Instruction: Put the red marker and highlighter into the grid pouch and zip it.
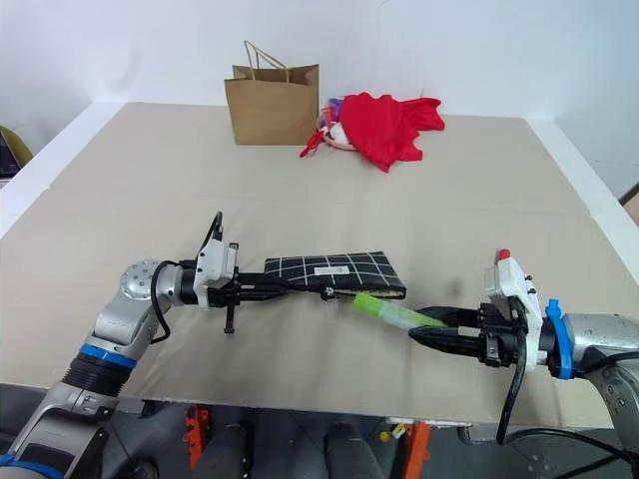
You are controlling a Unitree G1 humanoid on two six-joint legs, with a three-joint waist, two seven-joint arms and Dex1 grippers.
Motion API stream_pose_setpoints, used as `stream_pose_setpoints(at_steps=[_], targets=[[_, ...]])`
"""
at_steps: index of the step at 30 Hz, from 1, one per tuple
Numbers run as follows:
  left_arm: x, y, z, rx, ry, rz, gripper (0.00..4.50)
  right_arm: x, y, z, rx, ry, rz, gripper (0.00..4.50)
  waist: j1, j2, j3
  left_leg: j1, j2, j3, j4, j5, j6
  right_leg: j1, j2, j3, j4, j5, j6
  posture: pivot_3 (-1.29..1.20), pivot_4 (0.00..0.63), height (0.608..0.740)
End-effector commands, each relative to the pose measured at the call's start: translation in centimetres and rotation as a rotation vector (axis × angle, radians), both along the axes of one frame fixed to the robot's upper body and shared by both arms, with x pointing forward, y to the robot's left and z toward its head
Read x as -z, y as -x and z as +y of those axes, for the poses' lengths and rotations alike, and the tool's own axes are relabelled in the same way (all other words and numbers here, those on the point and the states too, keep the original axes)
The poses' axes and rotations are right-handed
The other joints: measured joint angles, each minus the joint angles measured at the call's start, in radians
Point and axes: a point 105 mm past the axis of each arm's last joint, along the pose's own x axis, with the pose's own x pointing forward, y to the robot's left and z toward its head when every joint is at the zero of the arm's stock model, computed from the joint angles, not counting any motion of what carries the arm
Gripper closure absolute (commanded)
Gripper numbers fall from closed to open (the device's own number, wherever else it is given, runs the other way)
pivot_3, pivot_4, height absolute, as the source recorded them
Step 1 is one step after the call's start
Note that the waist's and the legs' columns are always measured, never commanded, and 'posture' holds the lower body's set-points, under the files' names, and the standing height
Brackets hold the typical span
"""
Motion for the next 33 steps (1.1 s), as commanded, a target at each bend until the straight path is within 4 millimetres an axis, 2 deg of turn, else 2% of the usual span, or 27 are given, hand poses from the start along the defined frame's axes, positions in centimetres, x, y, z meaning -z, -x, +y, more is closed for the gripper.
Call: stream_pose_setpoints(at_steps=[1, 5, 20, 30, 32, 33], targets=[[-1.5, 0.3, -0.5, 0.022, 0.029, -0.055, 4.5, -0.7, -0.3, -0.3, 0.008, 0.0, -0.03, 3.42, 0.0, 0.0, 0.0, 0.0, 0.0, 0.0, 0.0, 0.0, 0.0, 0.0, 0.0, 0.0, 0.0, 0.0, 0.0, 0.0, 0.15, 0.74], [-1.5, 0.5, -0.7, 0.03, 0.031, -0.057, 4.5, -0.7, -1.1, -0.5, 0.045, -0.015, -0.037, 3.42, 0.0, 0.0, 0.0, 0.0, 0.0, 0.0, 0.0, 0.0, 0.0, 0.0, 0.0, 0.0, 0.0, 0.0, 0.0, 0.0, 0.15, 0.74], [-1.7, 1.5, -1.4, 0.053, 0.044, -0.055, 4.5, 0.1, -1.9, 0.1, 0.029, 0.023, -0.017, 3.42, 0.0, 0.0, 0.0, 0.0, 0.0, 0.0, 0.001, 0.0, 0.0, 0.0, 0.0, 0.0, 0.0, 0.0, 0.001, 0.0, 0.15, 0.74], [-1.6, 2.0, -2.9, 0.088, 0.062, -0.056, 4.5, -0.4, -4.4, 3.9, -0.009, -0.043, -0.046, 3.42, 0.0, 0.0, 0.0, 0.0, 0.0, 0.0, 0.001, 0.0, 0.0, 0.0, 0.0, 0.0, 0.0, 0.001, 0.001, 0.0, 0.15, 0.74], [-1.6, 2.0, -3.0, 0.088, 0.063, -0.056, 4.5, -0.5, -4.4, 4.3, -0.031, -0.051, -0.033, 2.4, 0.001, 0.0, 0.0, -0.001, 0.0, 0.0, 0.0, 0.0, 0.0, 0.0, 0.0, 0.0, 0.0, 0.0, 0.001, 0.0, 0.15, 0.74], [-1.6, 1.9, -3.0, 0.086, 0.065, -0.055, 4.5, -0.5, -4.3, 4.3, -0.04, -0.04, -0.041, 2.03, 0.001, 0.0, 0.0, -0.001, -0.001, 0.0, 0.0, 0.0, 0.0, 0.0, -0.001, 0.0, 0.0, 0.0, 0.001, 0.0, 0.15, 0.74]])
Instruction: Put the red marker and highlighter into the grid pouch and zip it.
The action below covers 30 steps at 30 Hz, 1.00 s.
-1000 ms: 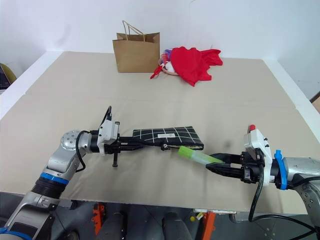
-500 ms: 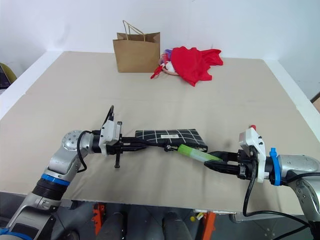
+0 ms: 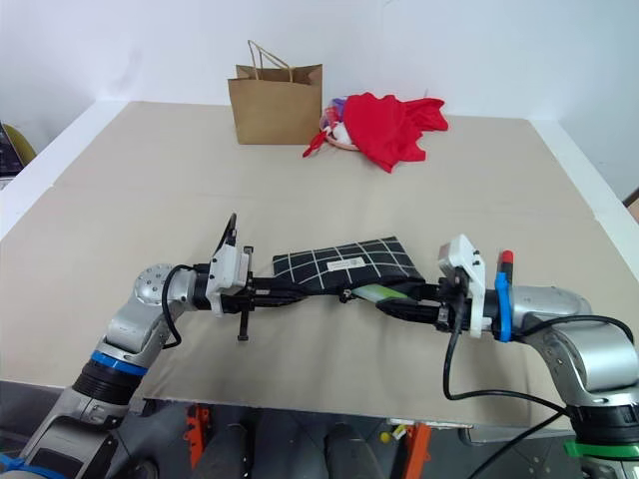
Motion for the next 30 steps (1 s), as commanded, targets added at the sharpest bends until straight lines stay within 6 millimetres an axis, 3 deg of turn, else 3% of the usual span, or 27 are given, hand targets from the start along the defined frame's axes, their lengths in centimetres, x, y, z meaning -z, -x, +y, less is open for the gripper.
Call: stream_pose_setpoints(at_steps=[1, 2, 5, 8, 12, 18, 23, 30], targets=[[-1.0, 0.3, -0.5, 0.016, 0.023, -0.038, 4.5, -0.9, 0.2, 0.4, -0.037, 0.006, -0.037, 1.89, 0.001, 0.0, 0.0, 0.0, 0.0, 0.0, 0.0, 0.0, 0.0, 0.0, 0.0, 0.0, 0.0, 0.0, 0.0, 0.0, 0.15, 0.74], [-1.0, 0.3, -0.5, 0.013, 0.024, -0.037, 4.5, -0.9, 0.4, 0.2, -0.042, 0.011, -0.037, 1.33, 0.001, 0.0, 0.0, 0.0, 0.0, 0.0, 0.0, 0.0, 0.0, 0.0, 0.0, 0.0, 0.0, 0.0, 0.0, 0.0, 0.15, 0.74], [-0.9, 0.0, 0.0, -0.006, 0.017, -0.03, 4.5, -2.0, 1.8, -1.7, -0.032, -0.029, 0.036, 0.2, 0.003, 0.0, 0.0, 0.0, 0.0, 0.0, 0.0, 0.0, 0.0, 0.0, 0.0, 0.0, 0.0, 0.0, 0.0, 0.0, 0.15, 0.74], [-0.8, -0.3, 0.4, -0.022, 0.011, -0.029, 4.5, -2.7, 2.6, -4.0, 0.045, -0.065, 0.108, 0.2, 0.005, 0.0, 0.0, 0.0, -0.001, 0.0, 0.0, 0.0, 0.0, 0.0, -0.001, 0.0, 0.0, 0.0, 0.0, 0.0, 0.15, 0.74], [-0.7, -0.7, 0.9, -0.041, 0.001, -0.022, 4.5, -3.2, 2.0, -9.1, 0.316, -0.127, 0.109, 0.2, 0.003, 0.0, 0.0, 0.0, -0.002, 0.0, 0.001, 0.0, 0.0, 0.001, -0.002, 0.0, 0.0, 0.0, 0.001, 0.0, 0.15, 0.74], [-0.7, -0.9, 1.2, -0.051, 0.0, -0.022, 4.5, 0.8, -0.7, -16.5, 0.933, 0.084, -0.13, 0.2, -0.002, 0.0, 0.0, 0.001, -0.002, 0.0, 0.002, 0.0, 0.0, 0.001, -0.002, 0.0, 0.0, 0.0, 0.001, 0.0, 0.15, 0.74], [-0.8, -0.9, 1.0, -0.044, 0.002, -0.021, 4.5, 2.8, -1.8, -17.8, 1.17, 0.138, -0.208, 0.2, -0.003, 0.006, -0.001, 0.001, -0.003, 0.0, 0.001, 0.0, 0.0, 0.001, -0.003, 0.0, 0.0, 0.0, 0.002, 0.0, 0.15, 0.74], [-0.8, -1.1, 0.8, -0.041, -0.001, -0.029, 4.5, 6.3, -2.9, -17.5, 1.282, 0.128, -0.118, 0.2, -0.006, 0.006, -0.002, 0.001, -0.003, 0.0, 0.001, 0.0, 0.0, 0.002, -0.003, 0.0, 0.0, 0.0, 0.002, 0.0, 0.15, 0.74]])
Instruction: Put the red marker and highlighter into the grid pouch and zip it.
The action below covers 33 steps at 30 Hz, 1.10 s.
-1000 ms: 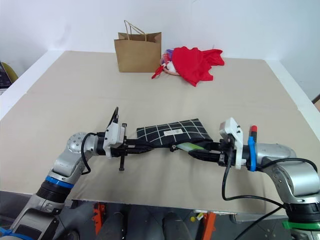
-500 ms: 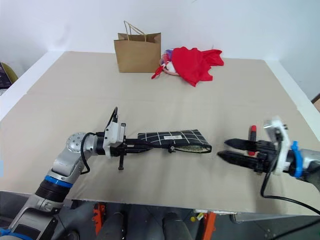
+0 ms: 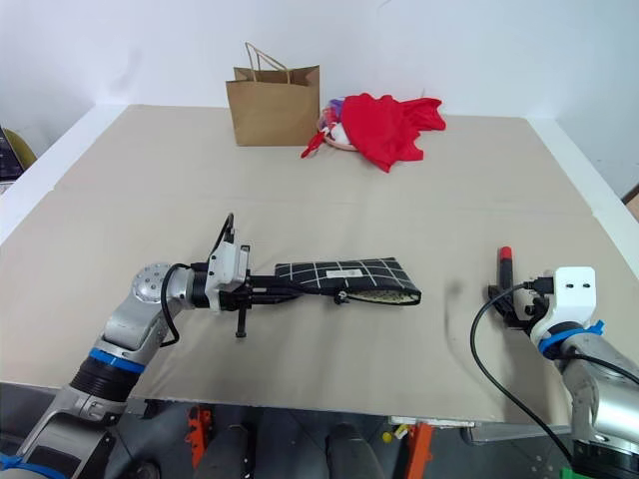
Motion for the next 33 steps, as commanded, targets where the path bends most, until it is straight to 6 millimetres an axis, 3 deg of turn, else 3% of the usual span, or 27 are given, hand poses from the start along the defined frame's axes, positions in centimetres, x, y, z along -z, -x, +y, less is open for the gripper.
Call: stream_pose_setpoints(at_steps=[1, 2, 5, 6, 7, 12, 16, 20, 22, 25, 29, 33], targets=[[-1.2, -0.1, -0.1, 0.008, 0.02, -0.054, 4.5, 1.3, -0.3, 0.4, 0.03, -0.008, 0.033, 0.2, -0.003, -0.001, 0.0, 0.0, 0.0, 0.0, 0.0, 0.0, 0.0, 0.0, 0.0, 0.0, 0.0, 0.0, 0.0, 0.0, 0.15, 0.74], [-1.2, -0.1, -0.1, 0.009, 0.021, -0.054, 4.5, 1.8, -0.3, 0.7, 0.032, -0.015, 0.047, 0.2, -0.004, -0.001, -0.001, 0.0, 0.0, 0.0, 0.0, 0.0, 0.0, 0.0, 0.0, 0.0, 0.0, 0.0, 0.0, 0.0, 0.15, 0.74], [-1.3, 0.0, -0.1, 0.008, 0.022, -0.055, 4.5, 2.5, -0.3, 0.6, 0.051, -0.011, 0.068, 0.95, -0.005, -0.004, -0.001, 0.003, 0.0, 0.0, 0.0, 0.0, 0.0, 0.003, 0.0, 0.0, 0.0, 0.001, 0.0, 0.0, 0.15, 0.74], [-1.3, 0.0, -0.1, 0.008, 0.021, -0.055, 4.5, 2.6, -0.3, 0.6, 0.055, -0.004, 0.073, 1.61, -0.005, -0.005, -0.001, 0.007, 0.0, 0.0, 0.0, 0.0, 0.0, 0.008, 0.0, 0.0, 0.0, -0.001, -0.002, 0.0, 0.15, 0.74], [-1.3, 0.0, -0.1, 0.005, 0.022, -0.056, 4.5, 2.7, -0.3, 0.3, 0.073, -0.005, 0.074, 1.79, -0.004, -0.005, -0.001, 0.008, 0.0, 0.0, 0.0, 0.0, 0.0, 0.009, 0.0, 0.0, 0.0, -0.002, -0.004, 0.0, 0.15, 0.74], [-1.4, -0.1, -0.1, 0.005, 0.025, -0.057, 4.5, 3.2, -0.2, 0.1, 0.079, -0.011, 0.1, 3.78, -0.001, -0.007, -0.002, 0.008, 0.0, 0.0, 0.003, 0.001, 0.0, 0.011, 0.0, 0.001, -0.001, -0.002, -0.006, 0.0, 0.15, 0.74], [-1.4, -0.1, 0.0, 0.007, 0.023, -0.057, 4.5, 1.6, -0.9, 1.3, -0.023, -0.036, 0.038, 3.82, -0.001, -0.009, -0.003, 0.008, 0.0, 0.001, 0.003, 0.002, 0.0, 0.011, -0.001, 0.001, -0.002, -0.002, -0.006, 0.0, 0.15, 0.74], [-1.4, 0.0, 0.0, 0.015, 0.019, -0.054, 4.5, -4.0, -1.4, 6.7, -0.423, -0.045, -0.123, 3.82, -0.003, -0.005, 0.0, 0.007, 0.0, 0.001, 0.001, 0.002, 0.0, 0.01, 0.0, 0.002, -0.002, -0.002, -0.005, 0.0, 0.15, 0.74], [-1.3, 0.0, 0.0, 0.023, 0.016, -0.049, 4.5, -6.9, 0.0, 9.7, -0.689, -0.051, -0.162, 3.82, -0.01, -0.001, 0.001, 0.007, 0.0, 0.001, -0.002, 0.002, 0.0, 0.008, 0.0, 0.002, -0.001, 0.0, 0.0, 0.0, 0.15, 0.74], [-1.2, 0.2, 0.0, 0.045, 0.01, -0.032, 4.5, -9.2, 3.2, 12.8, -1.039, -0.073, -0.11, 3.82, -0.007, 0.002, 0.001, 0.007, -0.001, 0.001, -0.004, 0.001, 0.001, 0.008, 0.0, 0.002, -0.001, -0.003, 0.001, 0.0, 0.15, 0.74], [-1.0, 0.2, -0.1, 0.068, -0.002, -0.025, 4.5, -9.4, 6.6, 14.8, -1.283, -0.143, 0.074, 3.82, 0.001, -0.003, 0.002, 0.006, -0.001, -0.001, -0.005, -0.002, 0.002, 0.008, 0.0, -0.001, -0.002, -0.007, -0.001, 0.0, 0.15, 0.74], [-1.2, 0.1, -0.4, 0.078, 0.002, -0.034, 4.5, -7.9, 7.3, 13.7, -1.289, -0.151, 0.198, 3.82, 0.005, -0.004, 0.002, 0.004, -0.003, -0.001, -0.004, -0.002, 0.001, 0.008, -0.003, -0.001, -0.002, -0.008, 0.001, 0.0, 0.15, 0.74]])
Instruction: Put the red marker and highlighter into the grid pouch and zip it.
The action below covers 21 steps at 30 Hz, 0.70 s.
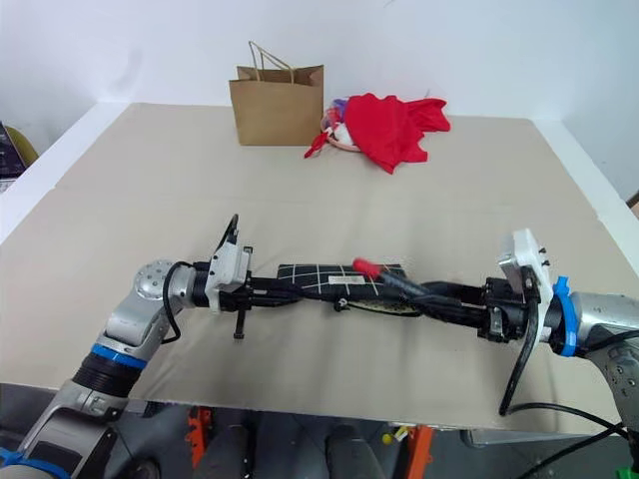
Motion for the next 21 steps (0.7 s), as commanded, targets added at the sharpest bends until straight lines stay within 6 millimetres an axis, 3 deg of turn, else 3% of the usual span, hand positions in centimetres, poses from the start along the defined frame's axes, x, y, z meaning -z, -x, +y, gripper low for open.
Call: stream_pose_setpoints(at_steps=[1, 21], targets=[[-1.3, -0.2, -0.2, 0.016, 0.026, -0.046, 4.5, 0.5, 0.5, -1.1, -0.015, 0.049, 0.057, 3.82, 0.002, -0.001, 0.001, 0.0, -0.001, 0.0, 0.0, 0.0, 0.0, 0.0, -0.001, 0.0, 0.0, 0.0, 0.0, 0.0, 0.15, 0.74], [-1.6, 0.7, -1.0, 0.035, 0.042, -0.05, 4.5, 2.6, 0.3, -1.7, 0.03, 0.082, 0.155, 3.82, 0.001, -0.002, 0.001, 0.0, -0.001, 0.0, 0.002, 0.0, 0.0, 0.0, -0.001, 0.0, 0.0, 0.0, 0.001, 0.0, 0.15, 0.74]])
